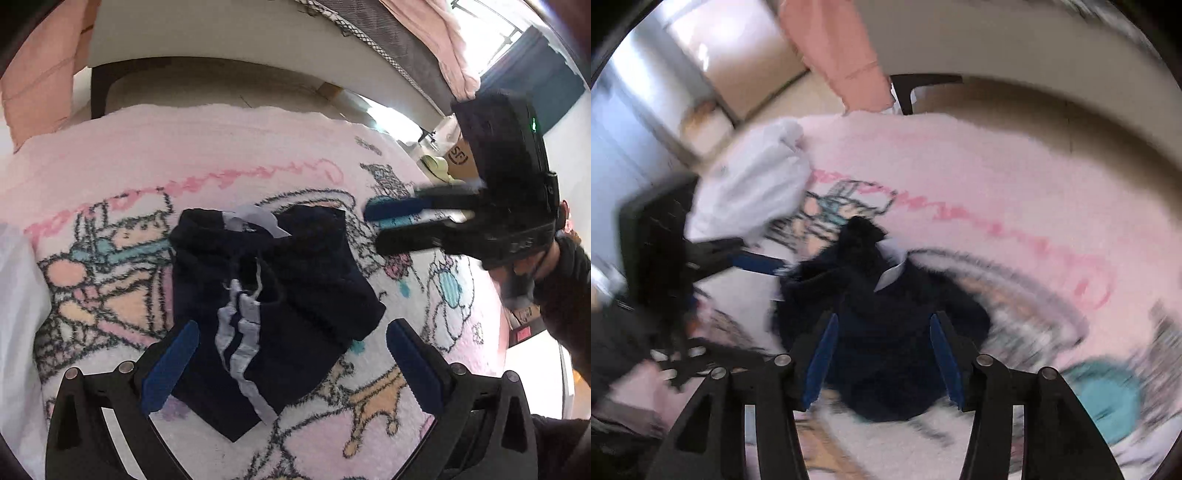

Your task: Fold clothes

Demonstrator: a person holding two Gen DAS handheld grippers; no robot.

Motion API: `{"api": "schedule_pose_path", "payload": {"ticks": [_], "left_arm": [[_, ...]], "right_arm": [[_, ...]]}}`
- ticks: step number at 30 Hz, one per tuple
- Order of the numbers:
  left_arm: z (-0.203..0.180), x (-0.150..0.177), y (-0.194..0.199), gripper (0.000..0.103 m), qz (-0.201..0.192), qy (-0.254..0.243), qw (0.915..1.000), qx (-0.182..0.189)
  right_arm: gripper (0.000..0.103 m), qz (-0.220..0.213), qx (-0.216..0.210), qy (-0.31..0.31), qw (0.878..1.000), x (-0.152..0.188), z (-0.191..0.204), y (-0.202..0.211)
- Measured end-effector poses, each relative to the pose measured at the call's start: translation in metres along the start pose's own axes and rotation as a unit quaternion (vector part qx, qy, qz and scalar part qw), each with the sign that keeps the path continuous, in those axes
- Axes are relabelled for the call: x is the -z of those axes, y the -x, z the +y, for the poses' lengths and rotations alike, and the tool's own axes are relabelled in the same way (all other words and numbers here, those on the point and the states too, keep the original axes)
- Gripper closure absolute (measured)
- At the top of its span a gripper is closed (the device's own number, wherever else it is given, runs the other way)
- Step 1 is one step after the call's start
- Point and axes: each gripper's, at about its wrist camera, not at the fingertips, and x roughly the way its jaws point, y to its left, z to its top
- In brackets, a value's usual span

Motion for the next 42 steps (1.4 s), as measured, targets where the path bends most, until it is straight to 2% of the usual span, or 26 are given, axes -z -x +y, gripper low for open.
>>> {"api": "schedule_pose_path", "payload": {"ticks": [2,6,10,12,13,14,15,16,17,21,25,29,33,37,42], "left_arm": [[0.004,0.000,0.001,0.000,0.000,0.008,1.0000,-0.002],[0.015,0.000,0.001,0.000,0.002,0.035,0.9994,0.001],[0.026,0.000,-0.006,0.002,0.010,0.064,0.9978,0.014],[0.033,0.001,-0.009,0.013,0.011,0.090,0.9953,0.035],[0.037,0.001,-0.011,0.032,0.011,0.103,0.9936,0.044],[0.042,0.002,-0.012,0.056,0.010,0.120,0.9915,0.048],[0.047,0.003,-0.013,0.066,0.009,0.138,0.9894,0.044],[0.051,0.003,-0.015,0.074,0.009,0.155,0.9870,0.040],[0.054,0.003,-0.017,0.077,0.011,0.165,0.9854,0.041],[0.056,0.003,-0.020,0.083,0.023,0.169,0.9847,0.037],[0.055,0.000,-0.016,0.087,0.012,0.173,0.9838,0.047],[0.048,-0.010,-0.009,0.087,0.006,0.155,0.9869,0.042],[0.042,-0.024,-0.019,0.087,0.013,0.135,0.9906,0.019],[0.044,-0.034,-0.026,0.087,0.010,0.129,0.9916,0.002],[0.051,-0.039,-0.034,0.087,0.014,0.134,0.9908,-0.016]], "right_arm": [[0.051,-0.005,-0.030,-0.040,0.999,0.009,-0.009,-0.001],[0.051,-0.008,-0.033,-0.079,0.996,0.022,-0.019,-0.016],[0.051,-0.019,-0.058,-0.112,0.992,0.030,-0.023,-0.028],[0.052,-0.034,-0.085,-0.123,0.988,0.032,-0.024,-0.032],[0.052,-0.040,-0.090,-0.126,0.987,0.032,-0.024,-0.033],[0.053,-0.043,-0.089,-0.126,0.987,0.032,-0.025,-0.034],[0.070,-0.045,-0.083,-0.125,0.988,0.031,-0.026,-0.037],[0.097,-0.046,-0.079,-0.125,0.988,0.030,-0.027,-0.039],[0.100,-0.045,-0.077,-0.127,0.988,0.029,-0.029,-0.041],[0.100,-0.054,-0.088,-0.140,0.985,0.032,-0.036,-0.043],[0.100,-0.076,-0.102,-0.155,0.980,0.034,-0.043,-0.033],[0.100,-0.085,-0.089,-0.152,0.981,0.033,-0.049,-0.025],[0.100,-0.086,-0.071,-0.146,0.983,0.029,-0.055,-0.021],[0.100,-0.102,-0.051,-0.118,0.986,0.023,-0.052,-0.015],[0.100,-0.096,-0.022,-0.099,0.990,0.017,-0.053,-0.019]]}}
